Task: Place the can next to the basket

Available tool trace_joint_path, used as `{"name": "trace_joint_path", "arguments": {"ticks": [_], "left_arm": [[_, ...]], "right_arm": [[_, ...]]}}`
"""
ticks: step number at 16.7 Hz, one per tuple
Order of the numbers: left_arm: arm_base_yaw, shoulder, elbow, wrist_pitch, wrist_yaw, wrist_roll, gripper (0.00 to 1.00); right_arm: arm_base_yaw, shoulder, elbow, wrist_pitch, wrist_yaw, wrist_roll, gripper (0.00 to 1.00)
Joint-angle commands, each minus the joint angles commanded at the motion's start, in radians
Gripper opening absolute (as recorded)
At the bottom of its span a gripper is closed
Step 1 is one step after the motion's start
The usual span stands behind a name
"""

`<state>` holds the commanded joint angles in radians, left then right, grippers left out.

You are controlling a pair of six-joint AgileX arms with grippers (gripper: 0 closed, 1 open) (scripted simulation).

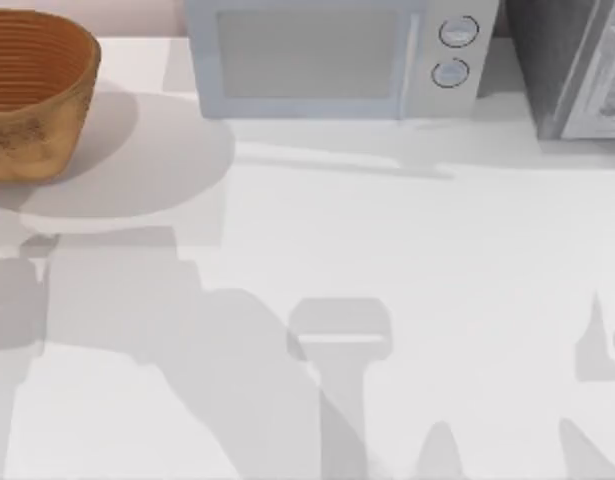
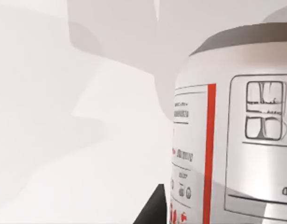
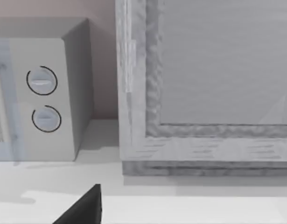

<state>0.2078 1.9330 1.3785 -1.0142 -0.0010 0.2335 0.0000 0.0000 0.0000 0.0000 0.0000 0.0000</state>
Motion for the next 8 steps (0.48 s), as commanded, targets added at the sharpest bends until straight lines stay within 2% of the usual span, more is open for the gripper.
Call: {"name": "trace_joint_path", "arguments": {"ticks": [8], "left_arm": [[0.000,0.000,0.000,0.000,0.000,0.000,0.68]], "right_arm": [[0.000,0.000,0.000,0.000,0.000,0.000,1.00]]}}
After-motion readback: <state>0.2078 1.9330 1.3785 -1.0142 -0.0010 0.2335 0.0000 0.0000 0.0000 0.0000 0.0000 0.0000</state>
